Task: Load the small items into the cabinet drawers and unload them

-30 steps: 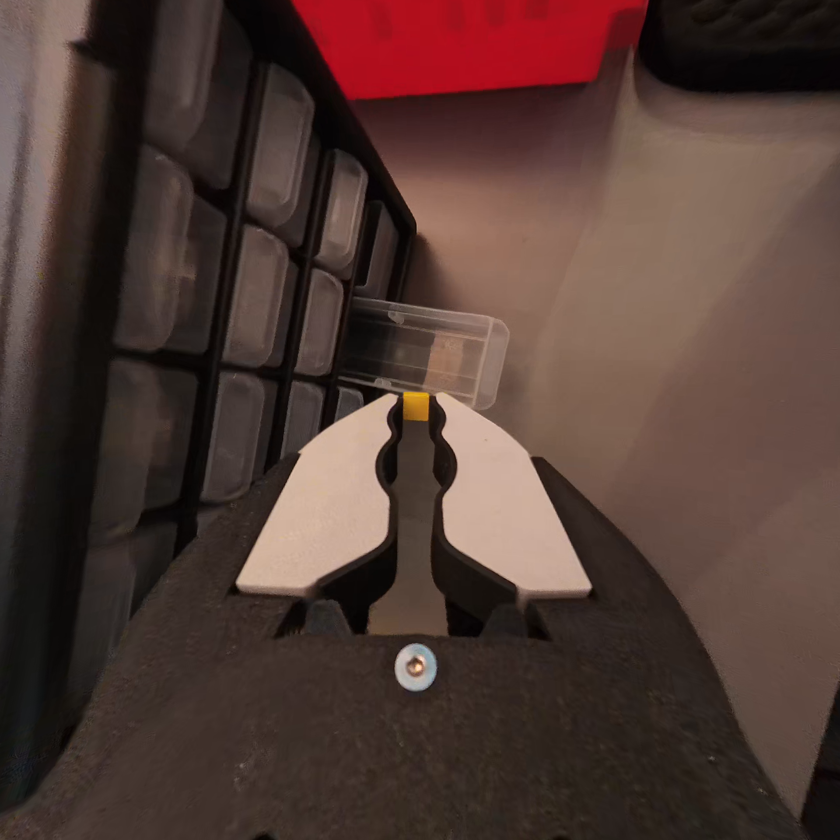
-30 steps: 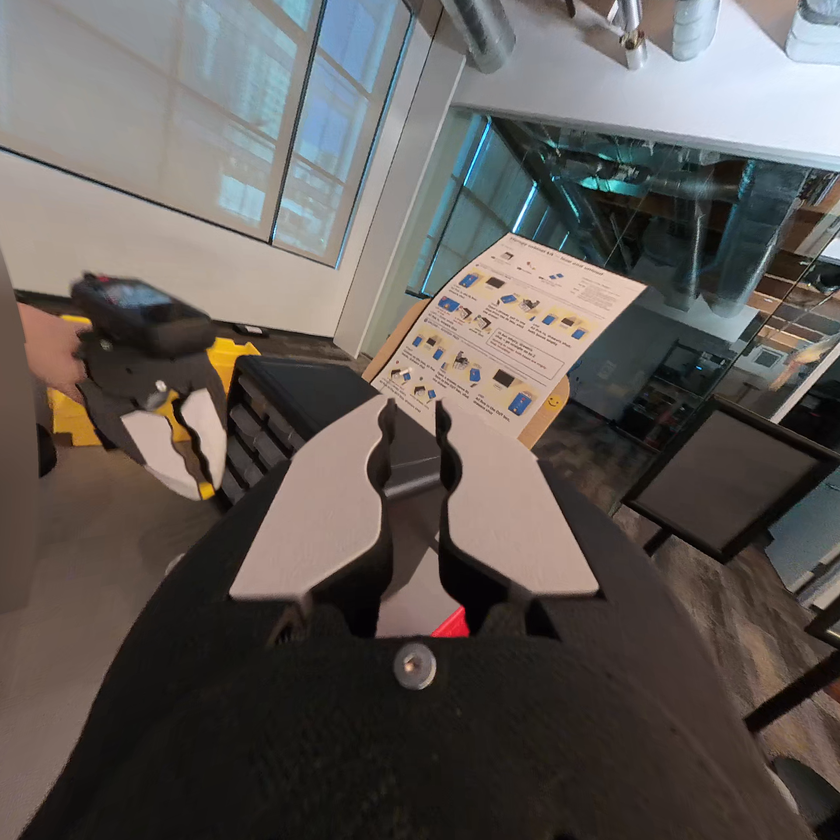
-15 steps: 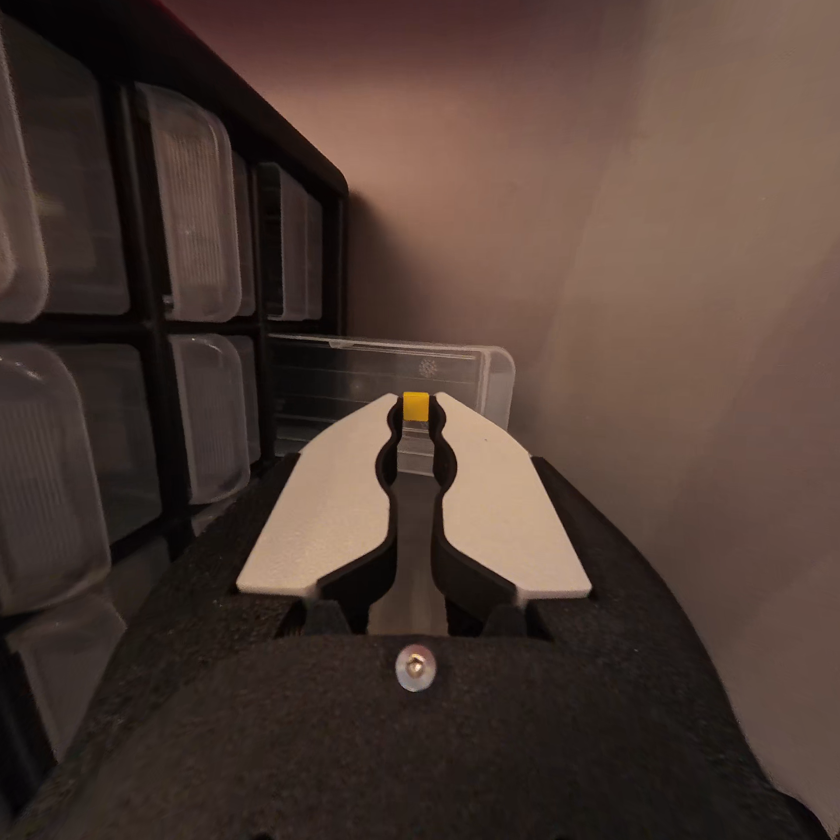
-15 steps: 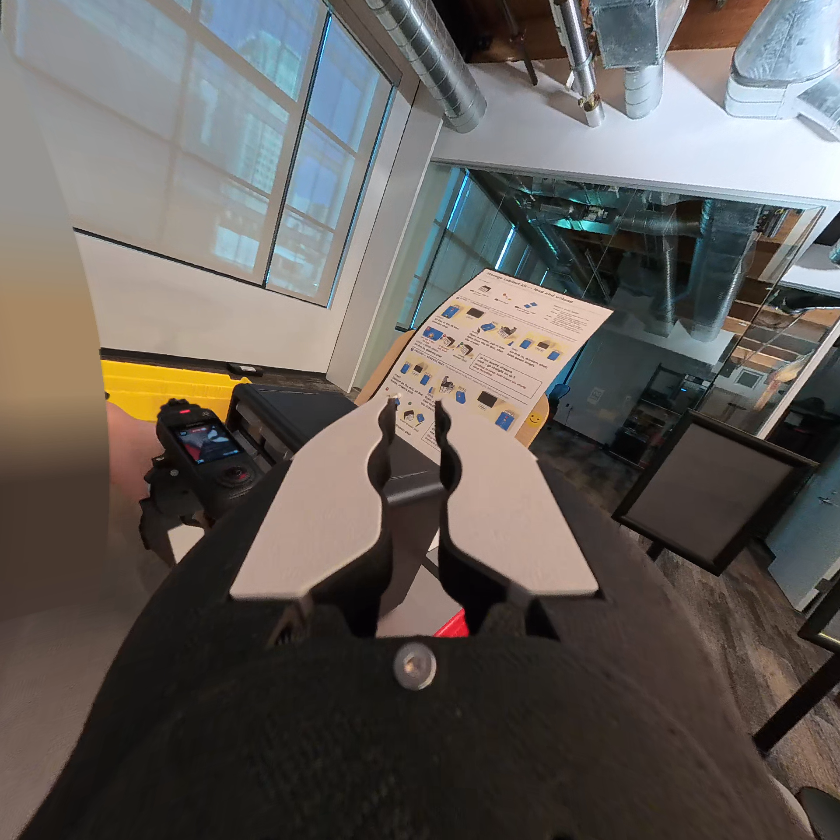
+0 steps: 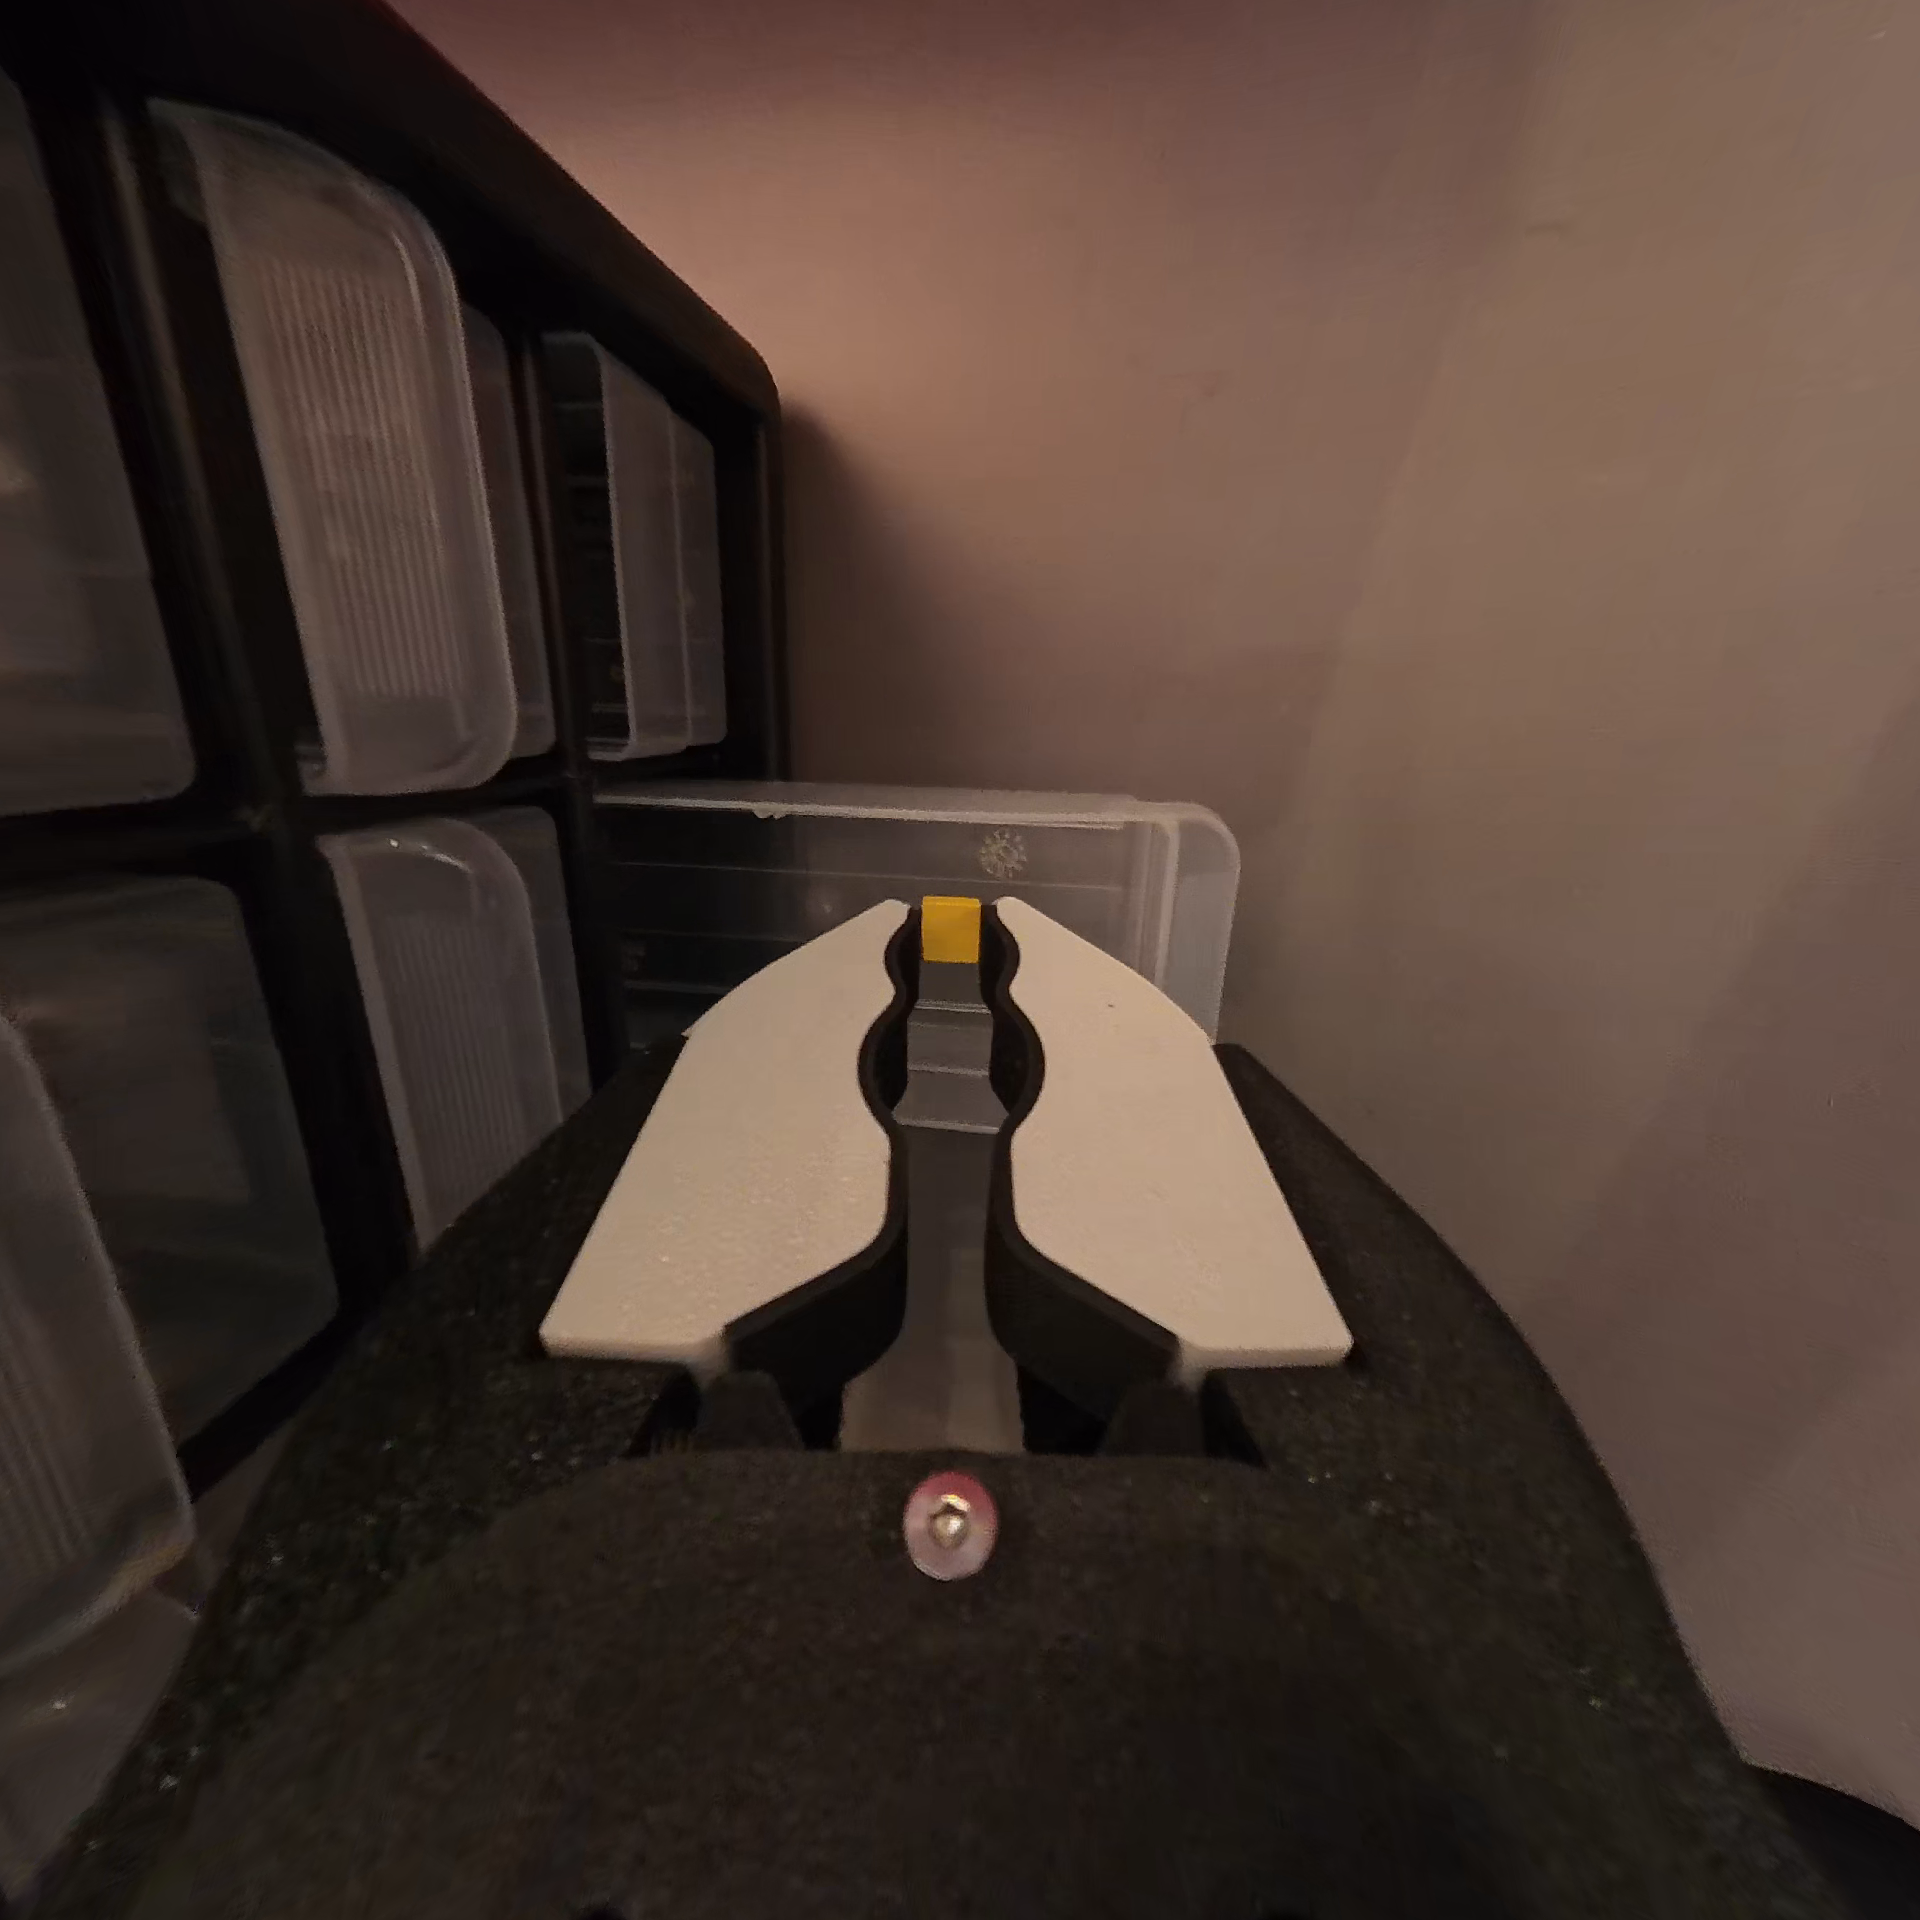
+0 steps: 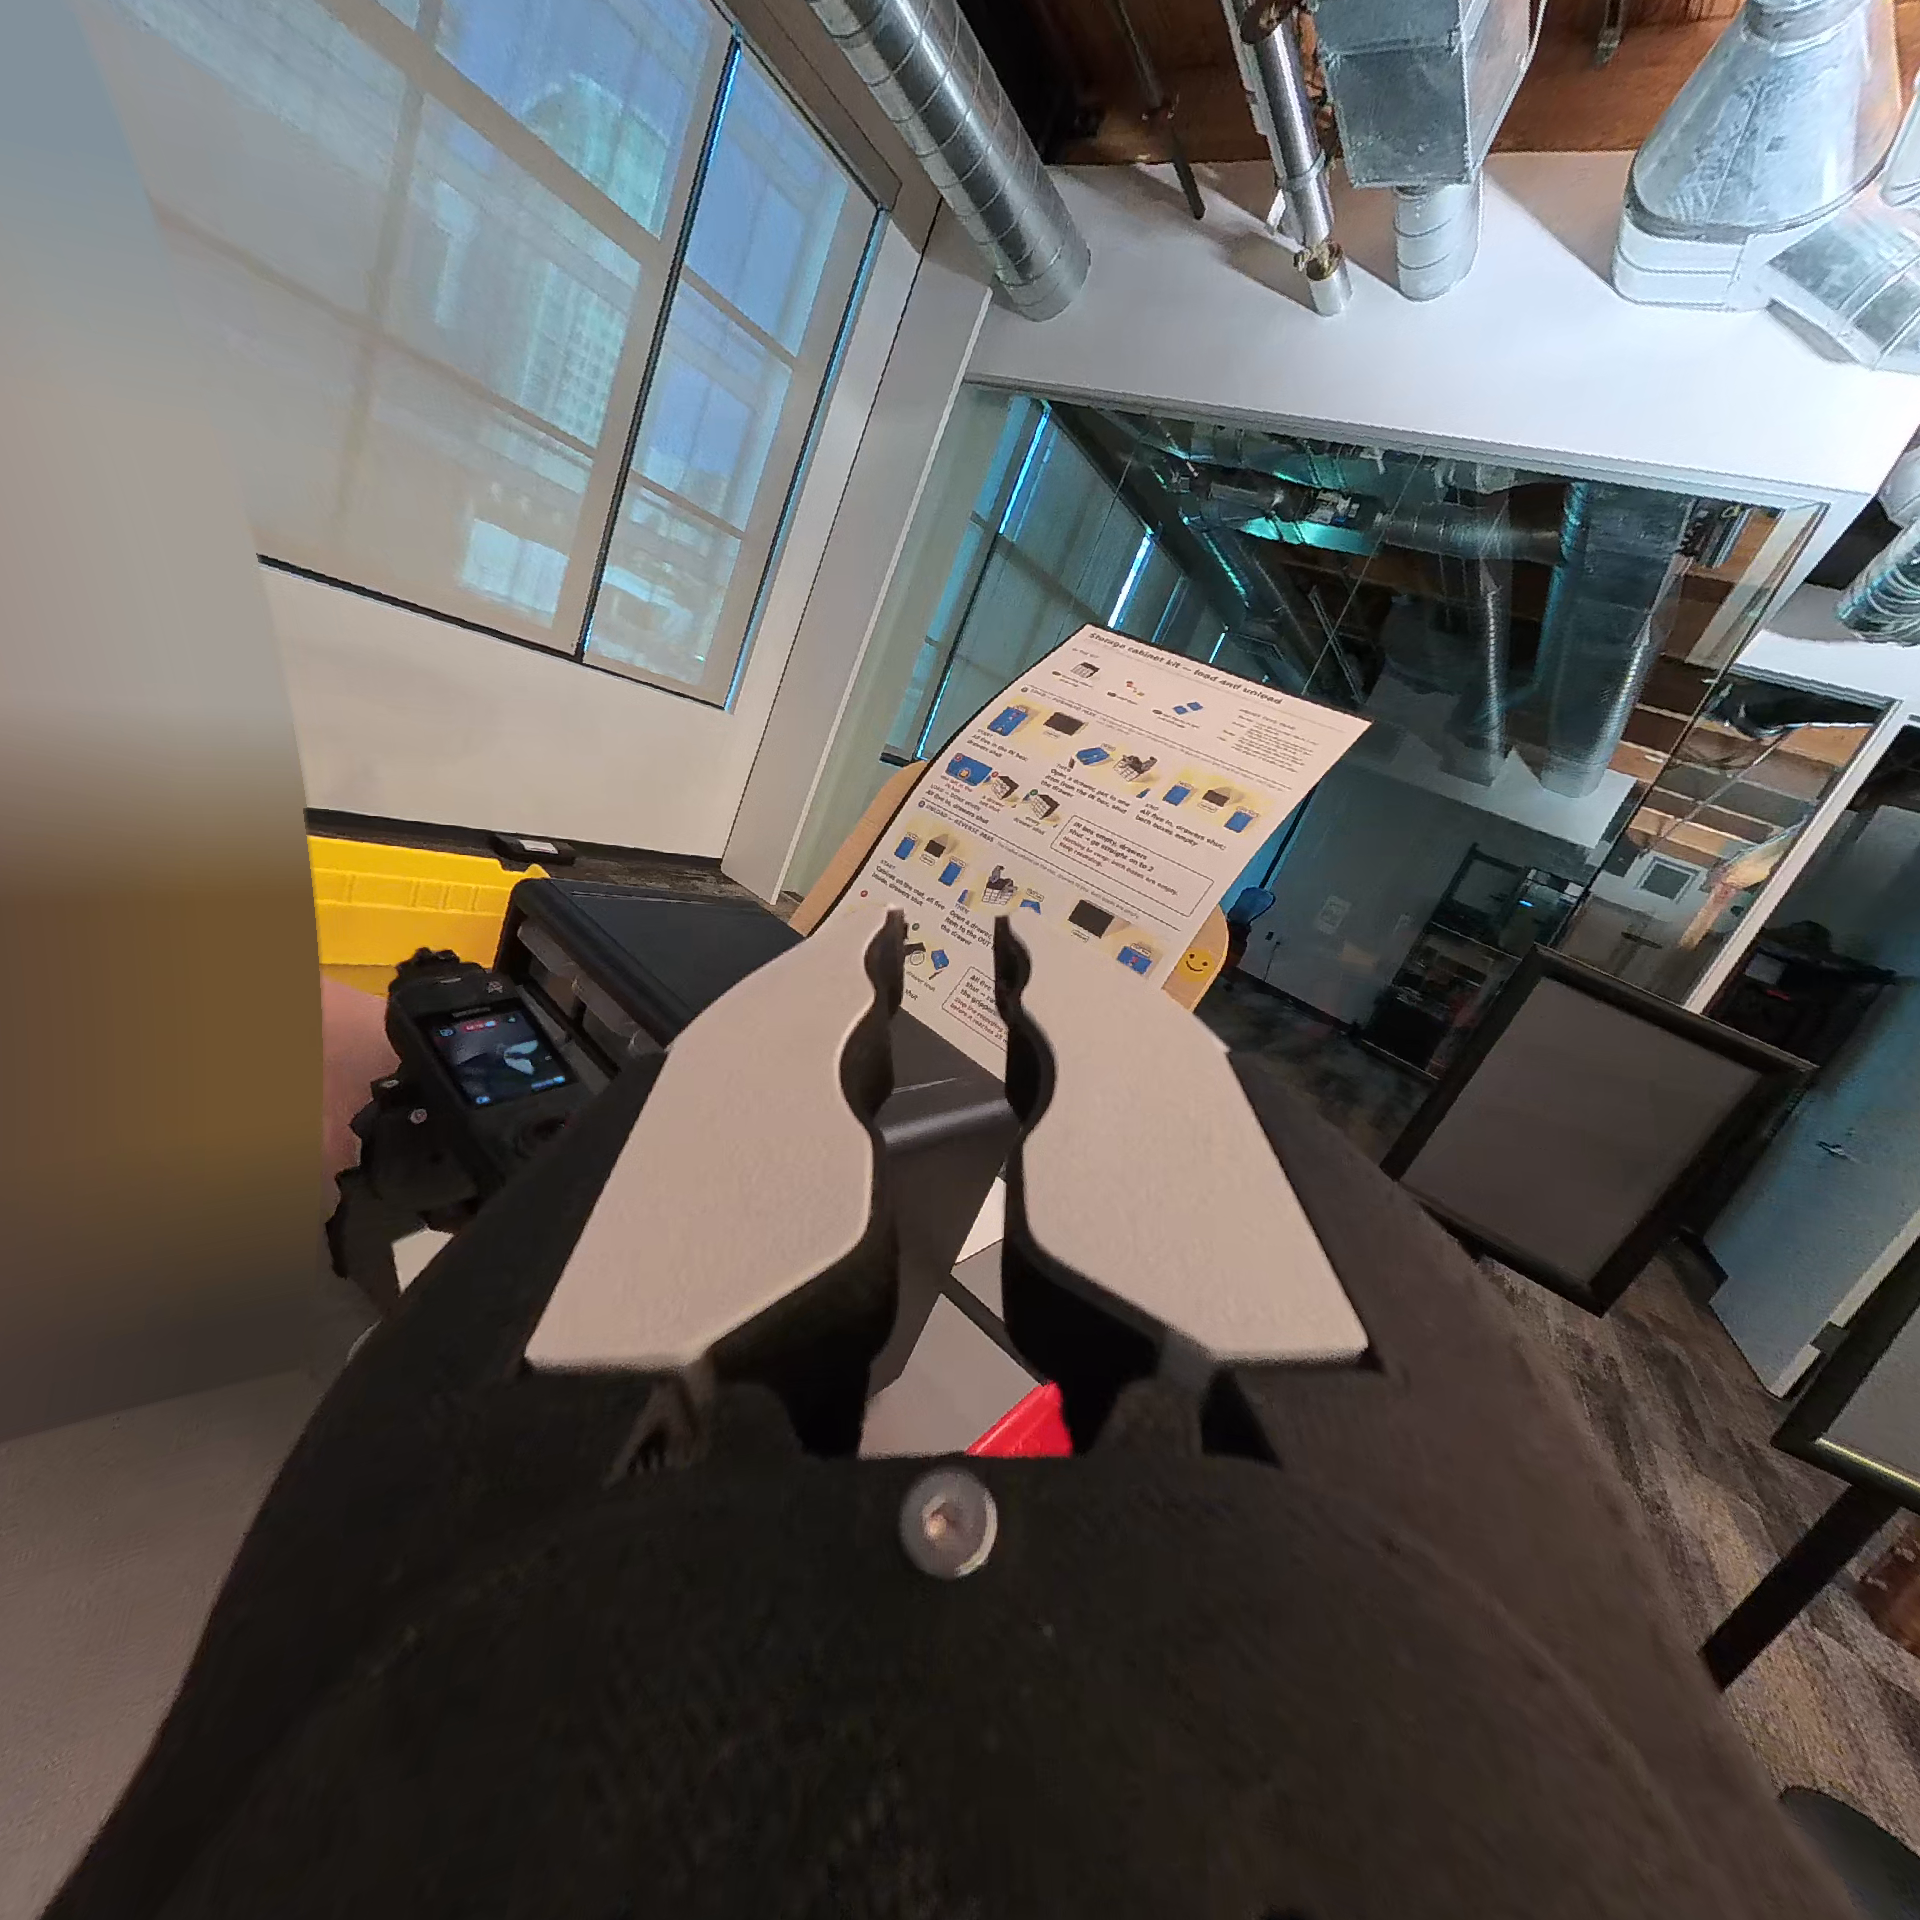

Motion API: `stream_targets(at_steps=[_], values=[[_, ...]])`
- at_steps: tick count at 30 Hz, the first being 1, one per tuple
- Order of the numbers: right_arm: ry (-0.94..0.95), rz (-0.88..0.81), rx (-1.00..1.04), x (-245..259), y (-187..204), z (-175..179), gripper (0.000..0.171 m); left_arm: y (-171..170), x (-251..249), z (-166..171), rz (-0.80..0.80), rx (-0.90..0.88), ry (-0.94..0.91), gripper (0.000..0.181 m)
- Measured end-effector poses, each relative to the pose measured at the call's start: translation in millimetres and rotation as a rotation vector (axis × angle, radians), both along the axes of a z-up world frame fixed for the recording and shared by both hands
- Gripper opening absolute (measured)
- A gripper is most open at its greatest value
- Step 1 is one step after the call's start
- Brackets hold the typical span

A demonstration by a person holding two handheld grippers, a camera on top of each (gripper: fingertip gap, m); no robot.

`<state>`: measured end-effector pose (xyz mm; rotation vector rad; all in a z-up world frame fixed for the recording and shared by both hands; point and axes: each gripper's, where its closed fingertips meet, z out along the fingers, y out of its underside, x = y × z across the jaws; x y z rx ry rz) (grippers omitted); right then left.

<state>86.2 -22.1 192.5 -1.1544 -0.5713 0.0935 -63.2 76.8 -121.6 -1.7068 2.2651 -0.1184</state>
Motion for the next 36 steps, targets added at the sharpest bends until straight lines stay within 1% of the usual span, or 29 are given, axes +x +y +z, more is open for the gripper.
stream_targets(at_steps=[11,26,30,33,36], values=[[0.023,-0.004,0.015,5,-4,3,0.017,2,-4,-3,-0.009,0.011,0.048,0.01],[0.026,-0.005,0.022,7,-6,4,0.017,-2,-3,-9,-0.005,-0.022,0.086,0.01],[0.032,-0.007,0.026,9,-8,4,0.017,-3,-4,-9,0.002,-0.028,0.087,0.016],[0.038,-0.014,0.026,10,-8,5,0.017,0,-5,-2,0.015,0.008,0.066,0.016],[0.015,-0.012,-0.011,7,-10,1,0.017,-1,-5,24,0.052,0.029,-0.054,0.017]])
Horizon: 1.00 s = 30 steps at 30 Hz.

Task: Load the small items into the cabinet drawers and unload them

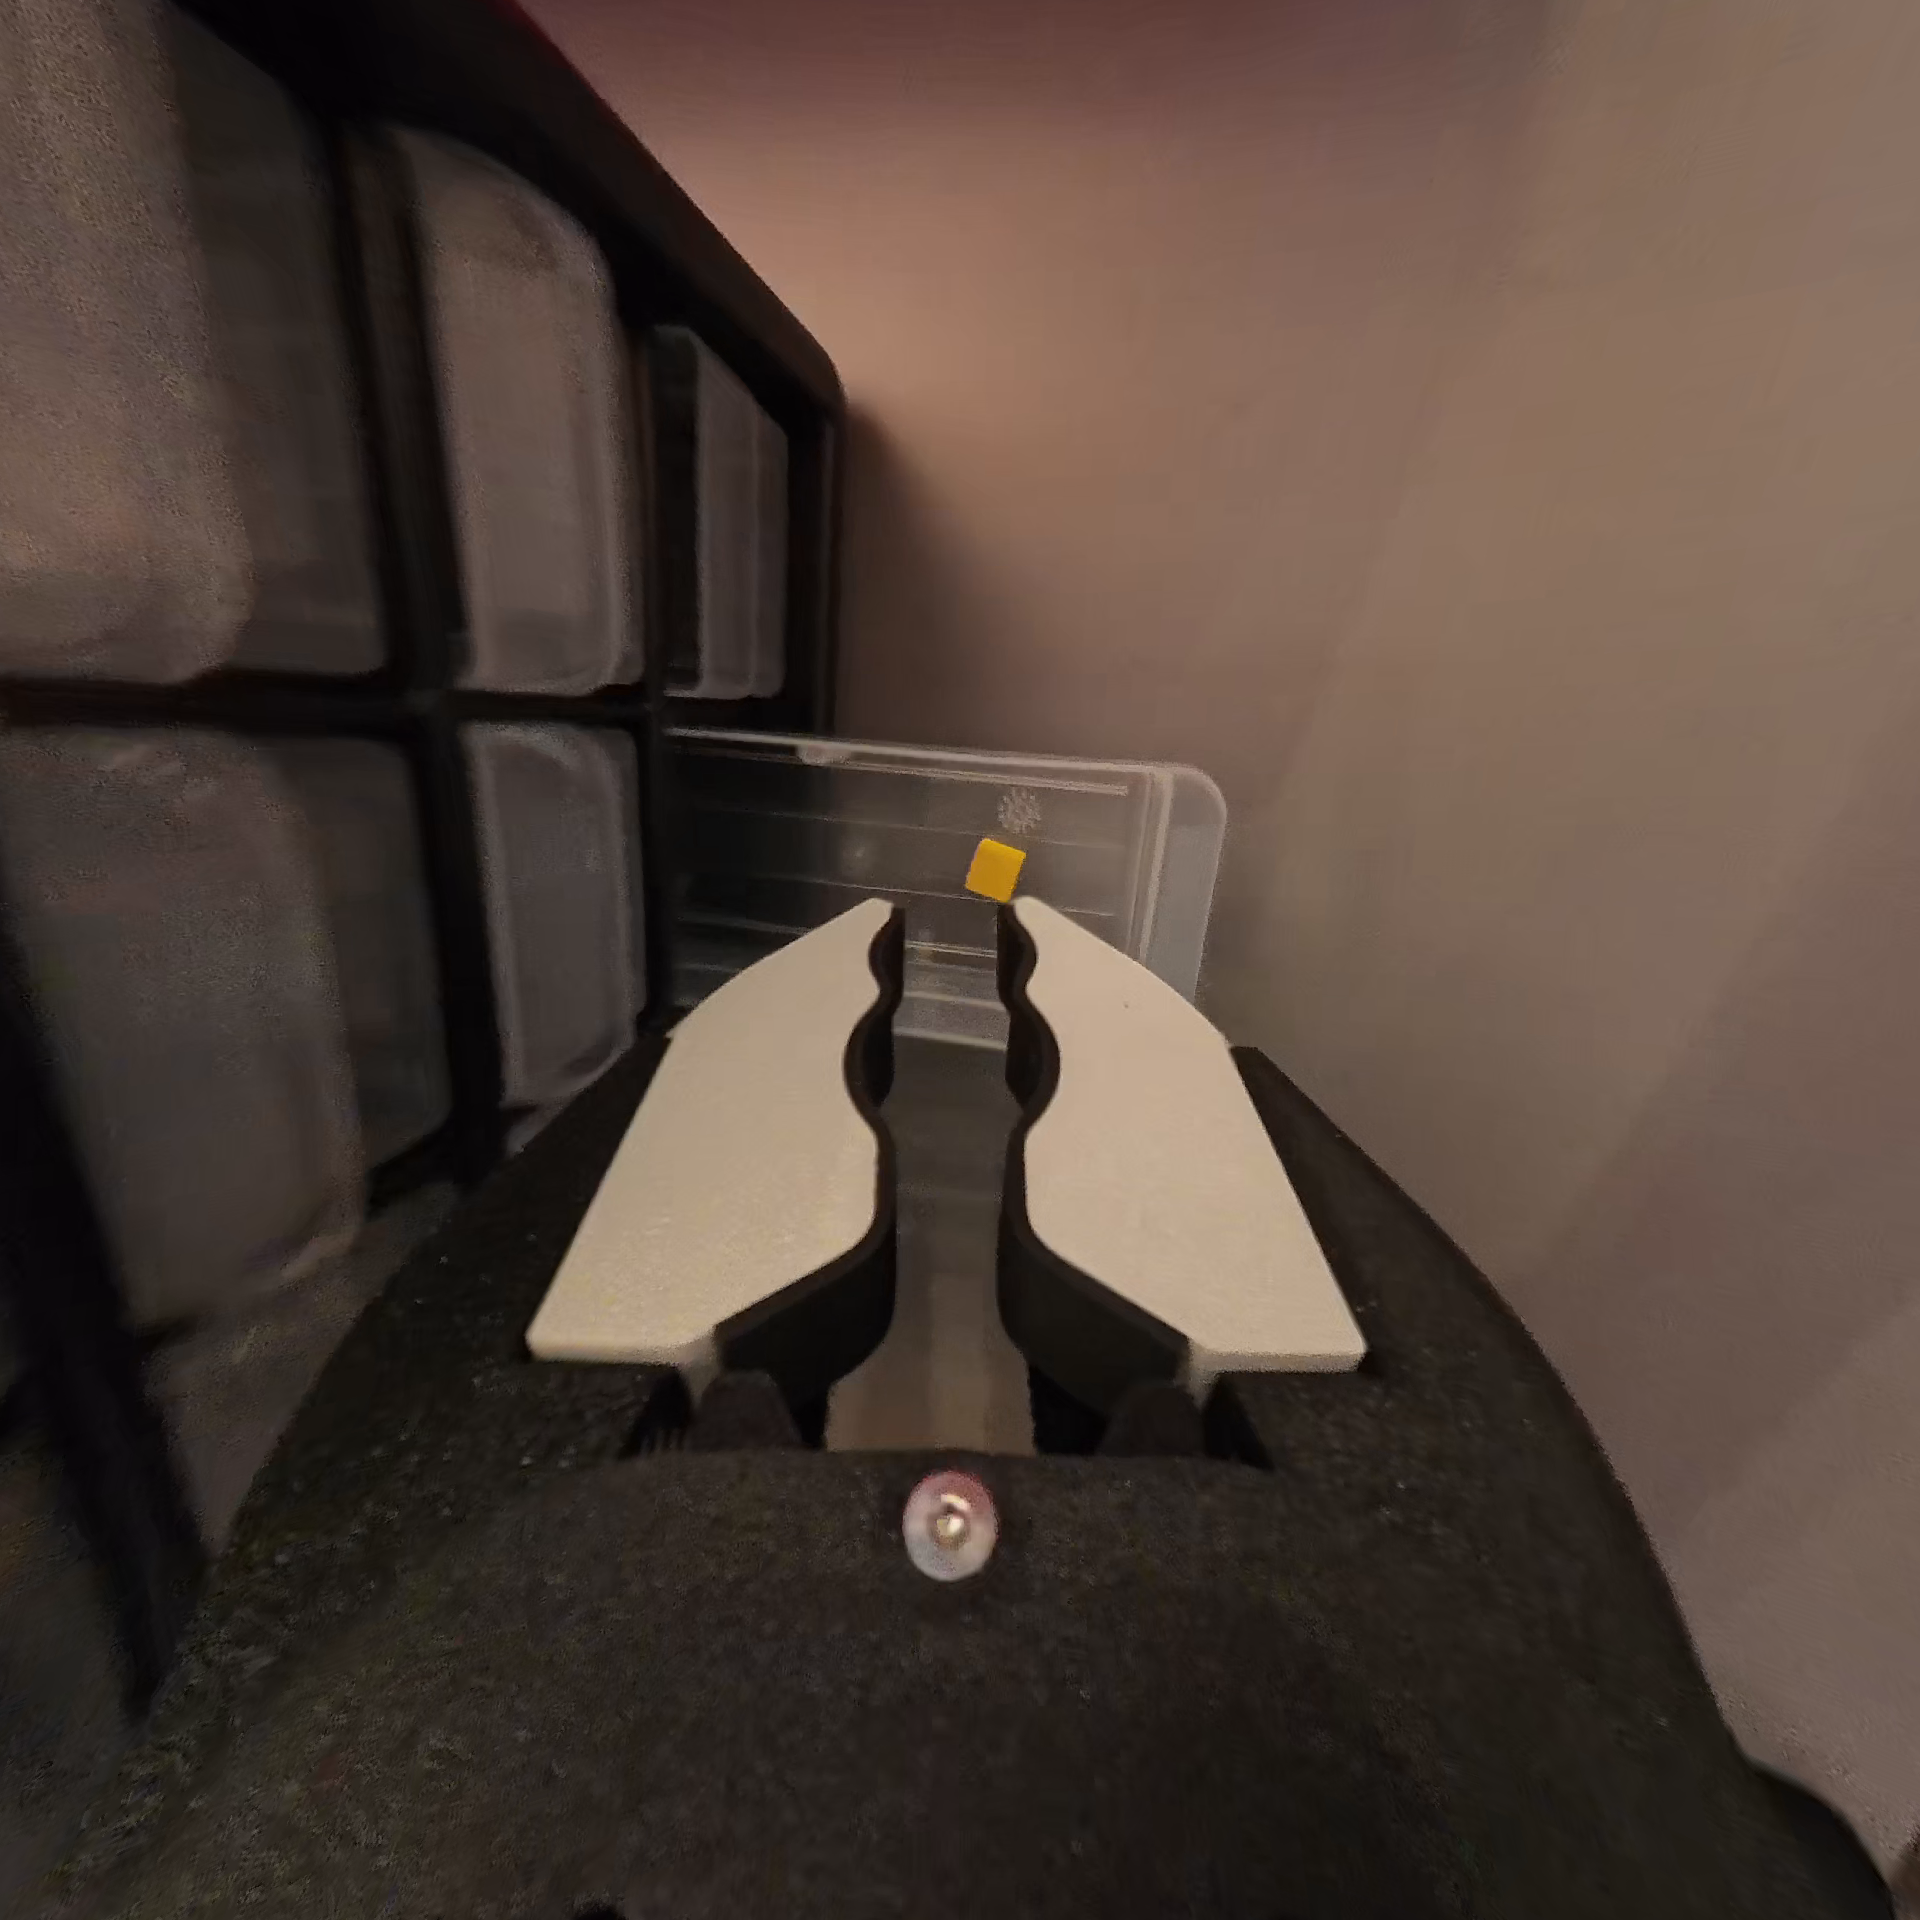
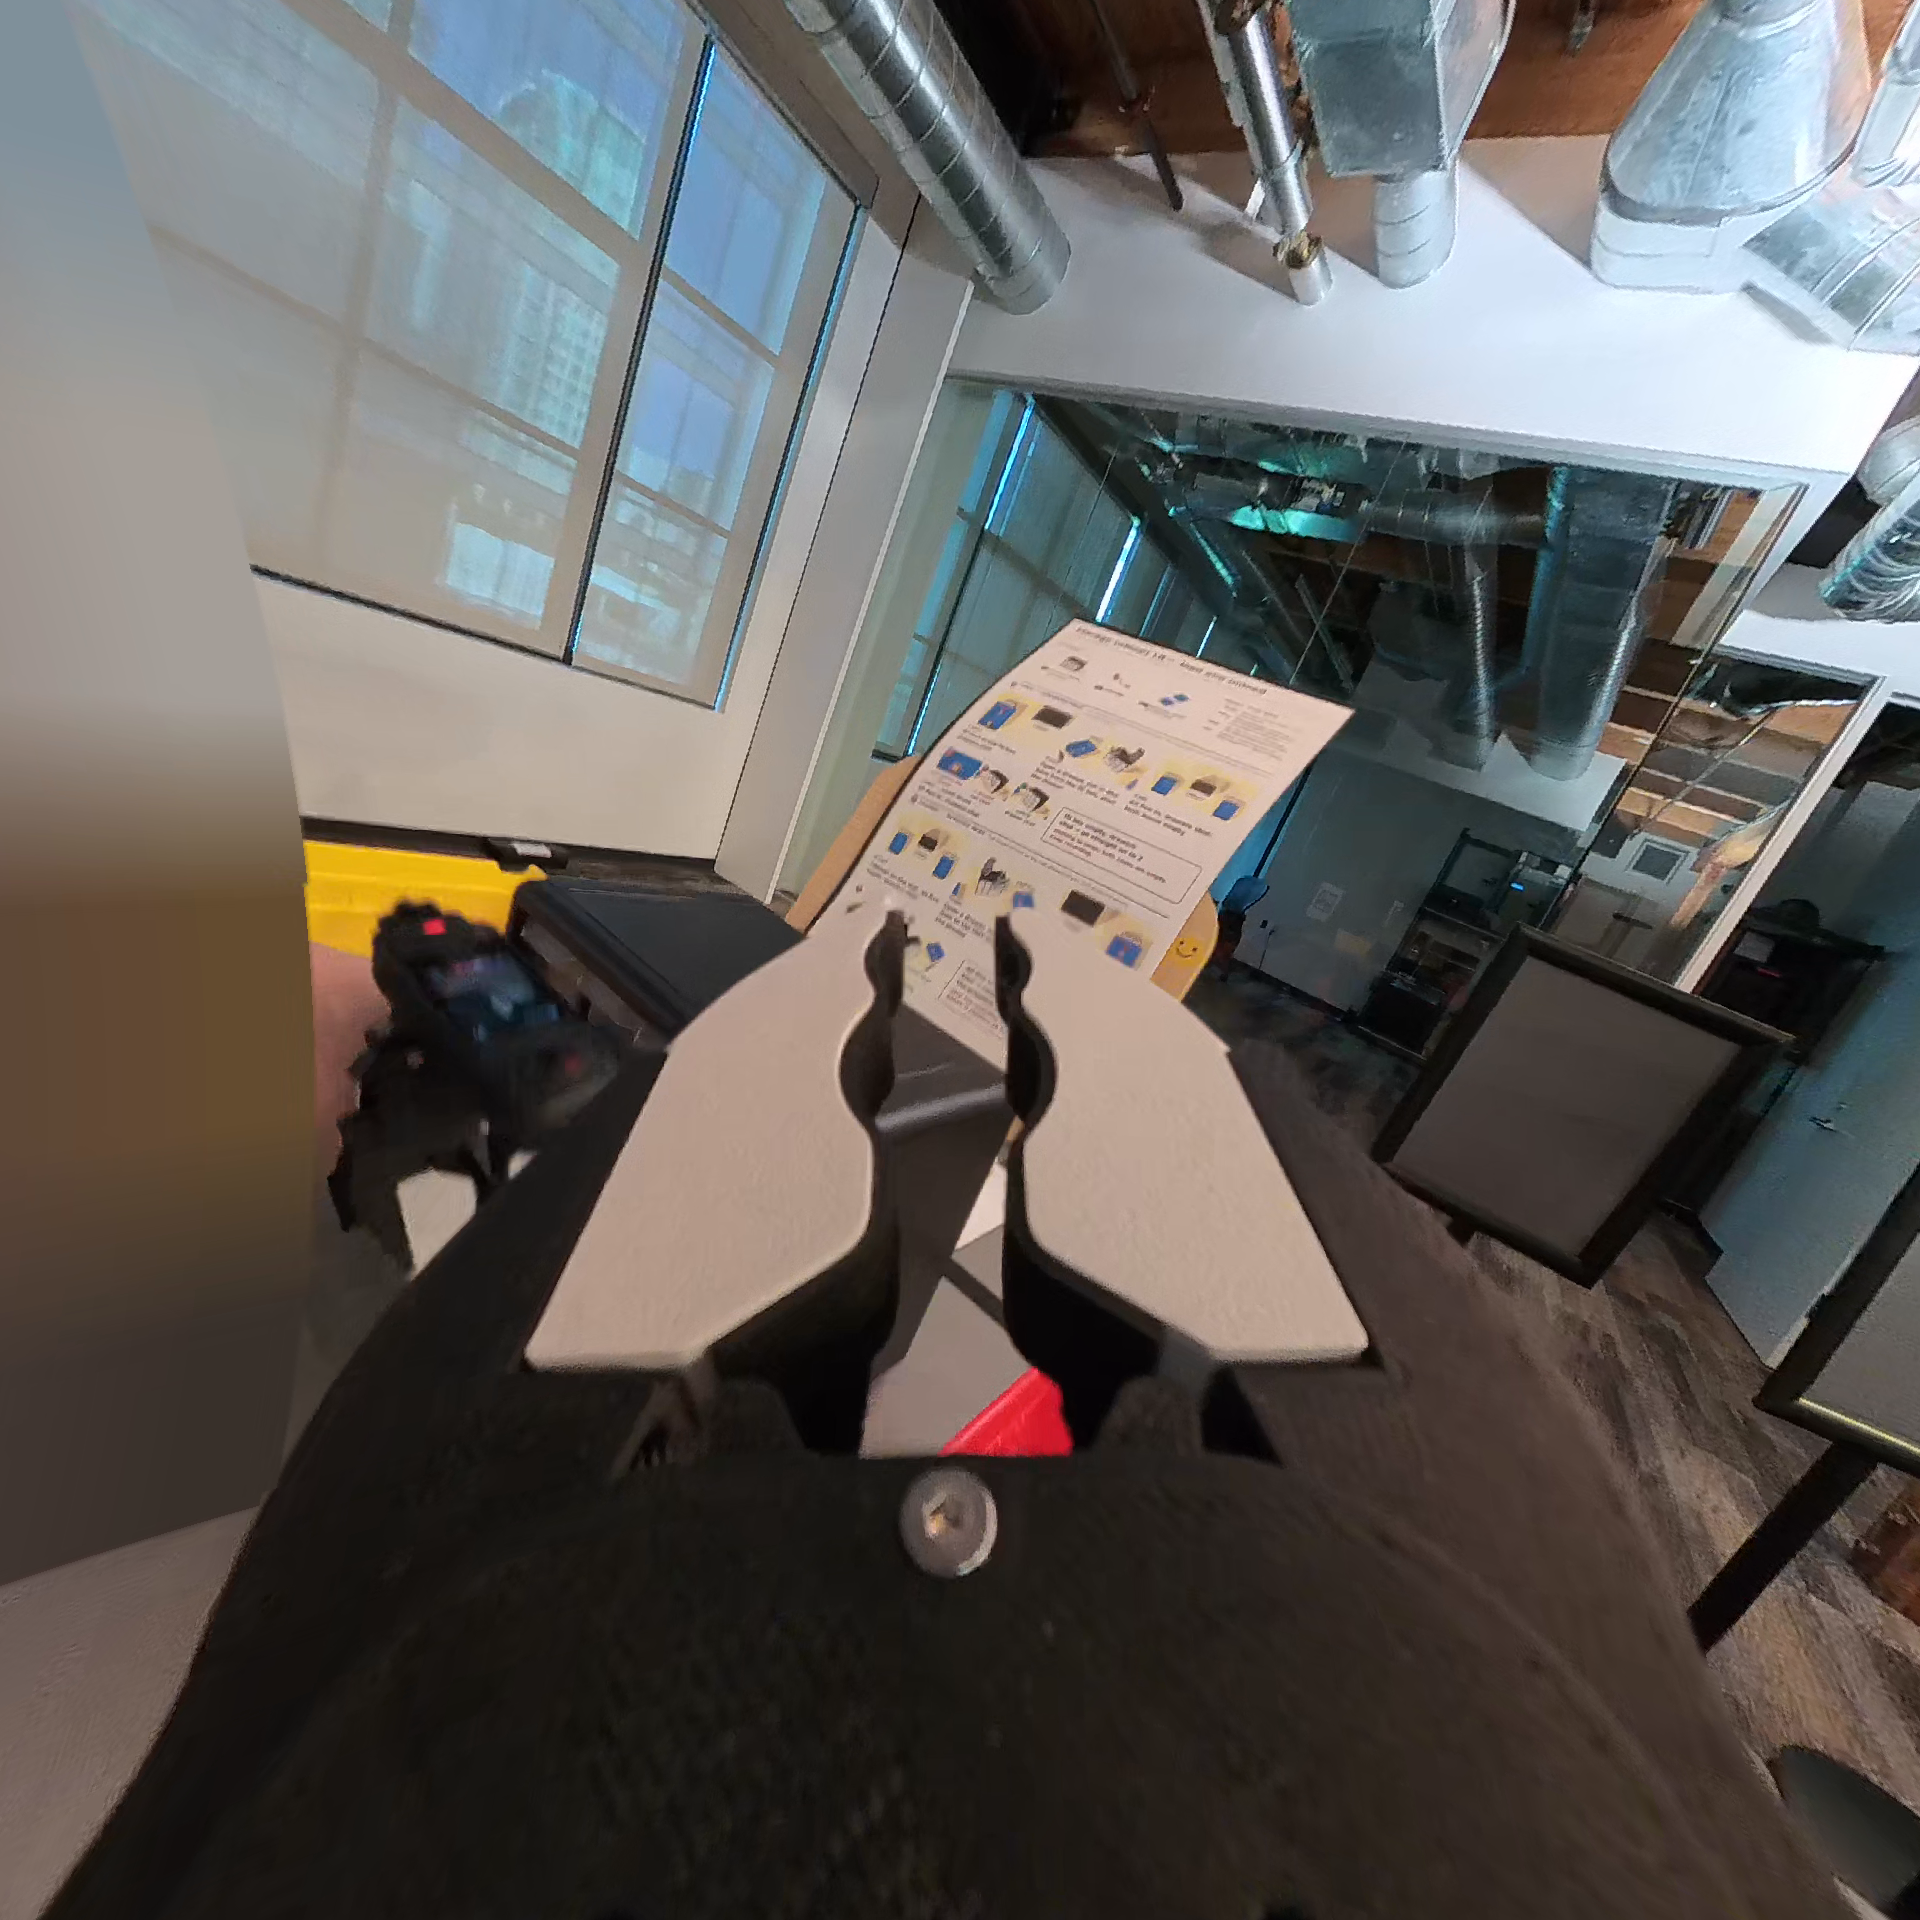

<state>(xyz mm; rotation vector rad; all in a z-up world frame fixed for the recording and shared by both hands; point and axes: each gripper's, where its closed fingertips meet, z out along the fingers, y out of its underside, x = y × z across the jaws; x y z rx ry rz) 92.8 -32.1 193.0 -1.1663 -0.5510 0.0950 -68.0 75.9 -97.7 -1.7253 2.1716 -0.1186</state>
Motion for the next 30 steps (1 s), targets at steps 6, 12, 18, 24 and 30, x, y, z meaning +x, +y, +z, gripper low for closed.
stream_targets(at_steps=[6,12,18,24,30], values=[[-0.08,-0.042,0.037,-18,-13,10,0.017,-5,-15,79,0.1,0.043,-0.428,0.022],[-0.191,0.051,0.029,-74,-21,9,0.018,6,-66,149,0.196,0.107,-0.759,0.023],[-0.388,0.089,-0.132,-118,15,-71,0.024,20,-120,242,0.216,0.345,-1.082,0.031],[-0.506,-0.007,-0.232,-147,37,-188,0.03,23,-162,298,0.253,0.398,-1.235,0.039],[-0.619,-0.145,-0.16,-171,35,-231,0.021,27,-184,294,0.258,0.234,-1.322,0.038]])
